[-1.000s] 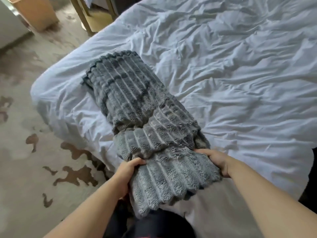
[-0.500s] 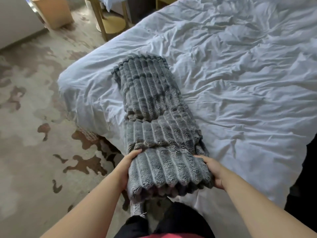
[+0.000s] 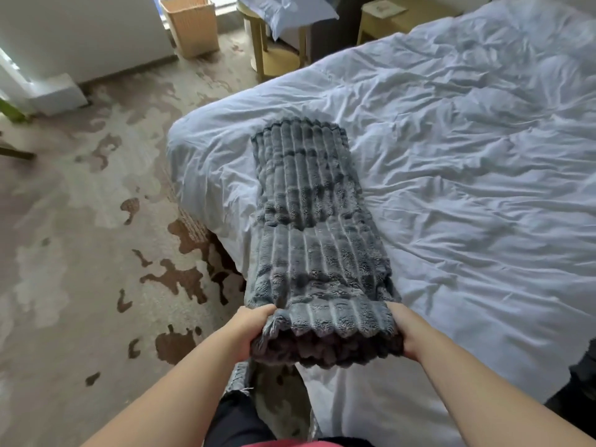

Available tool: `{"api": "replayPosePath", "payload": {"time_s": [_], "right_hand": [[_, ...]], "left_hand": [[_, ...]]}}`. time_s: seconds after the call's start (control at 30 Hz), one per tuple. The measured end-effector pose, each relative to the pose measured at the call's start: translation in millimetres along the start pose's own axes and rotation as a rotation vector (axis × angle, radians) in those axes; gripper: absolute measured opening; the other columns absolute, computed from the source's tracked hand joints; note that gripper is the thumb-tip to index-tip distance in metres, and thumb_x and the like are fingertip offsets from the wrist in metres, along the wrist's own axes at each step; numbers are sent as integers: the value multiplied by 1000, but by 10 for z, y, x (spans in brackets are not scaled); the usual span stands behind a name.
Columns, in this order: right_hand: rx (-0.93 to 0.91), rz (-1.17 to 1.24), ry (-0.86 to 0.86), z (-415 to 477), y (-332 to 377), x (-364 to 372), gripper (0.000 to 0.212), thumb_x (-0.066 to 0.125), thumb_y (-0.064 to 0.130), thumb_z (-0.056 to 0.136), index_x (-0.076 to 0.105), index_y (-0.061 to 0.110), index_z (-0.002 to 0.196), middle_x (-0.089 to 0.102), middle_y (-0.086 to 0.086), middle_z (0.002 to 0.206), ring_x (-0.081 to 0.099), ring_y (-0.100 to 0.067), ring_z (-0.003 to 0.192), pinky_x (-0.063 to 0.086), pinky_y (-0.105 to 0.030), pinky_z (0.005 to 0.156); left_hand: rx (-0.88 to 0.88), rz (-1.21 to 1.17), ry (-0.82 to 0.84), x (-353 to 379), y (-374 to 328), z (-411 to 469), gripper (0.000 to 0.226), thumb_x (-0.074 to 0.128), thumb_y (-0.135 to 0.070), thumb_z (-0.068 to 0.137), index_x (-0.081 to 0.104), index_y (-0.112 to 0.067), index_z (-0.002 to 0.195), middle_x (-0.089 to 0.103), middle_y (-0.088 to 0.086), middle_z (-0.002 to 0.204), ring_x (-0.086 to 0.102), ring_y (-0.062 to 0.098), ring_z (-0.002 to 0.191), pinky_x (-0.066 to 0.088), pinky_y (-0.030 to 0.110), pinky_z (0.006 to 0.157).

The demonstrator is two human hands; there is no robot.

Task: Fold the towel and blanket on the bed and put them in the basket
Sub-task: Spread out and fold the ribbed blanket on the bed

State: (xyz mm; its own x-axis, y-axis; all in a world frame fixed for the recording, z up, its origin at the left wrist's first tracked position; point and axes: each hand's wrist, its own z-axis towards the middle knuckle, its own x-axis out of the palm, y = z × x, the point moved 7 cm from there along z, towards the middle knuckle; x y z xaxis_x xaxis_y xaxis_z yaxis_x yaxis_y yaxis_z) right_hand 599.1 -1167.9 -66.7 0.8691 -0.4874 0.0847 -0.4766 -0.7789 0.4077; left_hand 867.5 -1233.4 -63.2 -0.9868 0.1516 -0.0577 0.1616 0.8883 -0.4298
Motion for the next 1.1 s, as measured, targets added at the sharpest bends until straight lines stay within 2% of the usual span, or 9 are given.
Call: {"api": "replayPosePath", "payload": {"time_s": [0.13, 0.3, 0.4, 0.57, 0.63, 0.73, 0.87, 0.97, 1.1], "right_hand": [[23, -84, -45, -110, -32, -93, 42, 63, 7, 82, 60, -3, 122, 62, -25, 122, 62, -42, 107, 51, -55, 93], [-39, 3, 67, -177, 236, -193, 33, 54, 34, 90, 77, 10, 88, 75, -13, 87, 72, -28, 69, 57, -33, 55], [-62, 219, 171, -245, 502, -296, 34, 52, 31, 91, 70, 4, 103, 72, -16, 95, 69, -30, 79, 57, -36, 66], [-215, 350, 251, -398, 953, -214, 28, 55, 22, 85, 62, 9, 109, 62, -12, 98, 60, -26, 85, 51, -37, 73], [-293, 386, 269, -413, 1119, -165, 28, 47, 17, 88, 61, 5, 110, 58, -16, 107, 57, -29, 92, 50, -41, 79], [-427, 409, 384, -444, 1311, -74, 50, 35, -4, 71, 64, 6, 110, 64, -15, 102, 62, -29, 88, 53, -42, 84], [-637, 10, 292, -317, 1393, -52, 83, 25, -31, 63, 52, 15, 126, 61, -9, 109, 69, -18, 86, 56, -26, 77], [-783, -352, 176, -204, 1533, 33, 81, 49, -32, 70, 49, 26, 126, 59, 0, 108, 66, -1, 78, 51, -16, 68], [-777, -408, 107, 19, 1858, 281, 65, 76, -18, 61, 57, 20, 110, 69, -2, 95, 67, -11, 70, 53, -19, 55]], "left_hand": [[-120, -11, 89, 241, 209, -91, 34, 53, -17, 92, 60, 7, 114, 64, 27, 113, 66, 39, 91, 52, 57, 88], [-42, -122, 369, 523, -170, -281, 24, 54, -13, 89, 72, 2, 93, 71, 21, 97, 71, 32, 88, 58, 43, 82], [-27, -368, 370, 572, -425, -380, 22, 54, -7, 87, 72, 5, 86, 72, 22, 91, 72, 31, 74, 60, 45, 67], [-76, -535, 382, 706, -760, -495, 26, 57, 1, 73, 66, 10, 95, 66, 26, 103, 66, 36, 87, 54, 54, 71], [-92, -566, 345, 688, -905, -469, 19, 57, 0, 77, 68, 12, 87, 68, 27, 94, 69, 38, 75, 55, 55, 63], [-108, -592, 324, 653, -1075, -378, 18, 56, -5, 82, 67, 10, 81, 69, 26, 81, 69, 38, 61, 56, 53, 52], [-213, -645, 279, 547, -1242, -237, 20, 57, -10, 87, 60, 9, 80, 63, 26, 75, 62, 35, 64, 53, 47, 37], [-269, -733, 296, 494, -1437, -83, 22, 57, -15, 90, 62, 3, 79, 61, 21, 84, 61, 33, 70, 53, 45, 37], [-315, -838, 346, 481, -1813, 193, 19, 58, -19, 91, 63, -2, 96, 59, 18, 105, 57, 32, 81, 51, 44, 35]]}}
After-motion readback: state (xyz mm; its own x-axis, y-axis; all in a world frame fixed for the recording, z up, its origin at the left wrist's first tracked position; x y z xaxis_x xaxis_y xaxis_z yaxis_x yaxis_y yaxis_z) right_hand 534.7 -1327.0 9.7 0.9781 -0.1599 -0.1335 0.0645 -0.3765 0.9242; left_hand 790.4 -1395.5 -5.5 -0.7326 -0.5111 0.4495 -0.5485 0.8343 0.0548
